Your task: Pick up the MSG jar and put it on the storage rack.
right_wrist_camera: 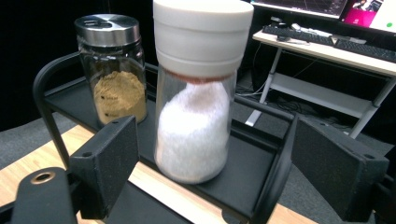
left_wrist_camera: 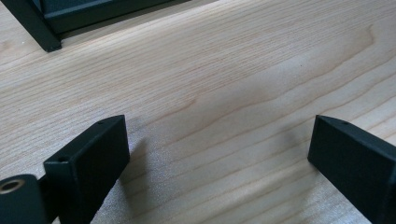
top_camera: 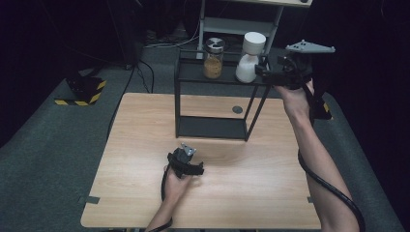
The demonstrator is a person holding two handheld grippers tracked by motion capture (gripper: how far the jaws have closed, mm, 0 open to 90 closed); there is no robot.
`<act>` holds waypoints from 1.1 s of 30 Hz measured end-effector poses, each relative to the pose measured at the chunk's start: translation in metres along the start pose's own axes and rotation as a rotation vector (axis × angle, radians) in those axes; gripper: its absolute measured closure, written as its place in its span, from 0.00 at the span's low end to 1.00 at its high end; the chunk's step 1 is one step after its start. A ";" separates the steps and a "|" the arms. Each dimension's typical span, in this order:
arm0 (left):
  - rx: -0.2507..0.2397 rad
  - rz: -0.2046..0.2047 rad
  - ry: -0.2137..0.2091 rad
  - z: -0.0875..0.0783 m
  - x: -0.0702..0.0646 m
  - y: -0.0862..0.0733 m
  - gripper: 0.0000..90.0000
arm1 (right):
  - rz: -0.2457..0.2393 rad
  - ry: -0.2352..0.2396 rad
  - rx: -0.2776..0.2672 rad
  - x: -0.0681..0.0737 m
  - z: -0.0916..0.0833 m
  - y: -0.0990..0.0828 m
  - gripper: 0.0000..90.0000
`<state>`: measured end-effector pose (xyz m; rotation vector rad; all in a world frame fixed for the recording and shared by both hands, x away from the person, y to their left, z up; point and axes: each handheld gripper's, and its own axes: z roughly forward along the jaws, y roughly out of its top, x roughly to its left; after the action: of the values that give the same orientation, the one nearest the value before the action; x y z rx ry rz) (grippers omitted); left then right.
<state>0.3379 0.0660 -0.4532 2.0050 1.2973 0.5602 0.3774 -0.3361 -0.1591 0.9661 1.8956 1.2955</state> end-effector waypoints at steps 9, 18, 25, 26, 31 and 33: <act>0.002 0.002 -0.001 0.000 0.000 0.000 0.06 | 0.038 0.034 -0.015 -0.011 -0.015 -0.026 0.16; 0.003 0.003 -0.003 0.000 0.001 0.000 0.06 | 0.073 0.056 -0.008 -0.019 -0.020 -0.060 0.17; 0.003 0.002 -0.004 0.000 0.001 0.000 0.06 | 0.105 0.052 -0.008 -0.026 -0.020 -0.085 0.17; 0.004 0.005 -0.004 0.000 0.001 0.000 0.06 | 0.110 0.053 -0.009 -0.027 -0.020 -0.089 0.17; 0.003 0.002 -0.005 0.000 0.001 0.000 0.06 | 0.120 0.052 0.000 -0.030 -0.019 -0.110 0.16; 0.003 0.002 -0.006 0.000 0.001 0.000 0.06 | 0.120 0.053 0.006 -0.030 -0.019 -0.118 0.16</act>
<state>0.3386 0.0669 -0.4529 2.0098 1.2937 0.5535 0.3522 -0.3988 -0.2624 1.0732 1.9074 1.3974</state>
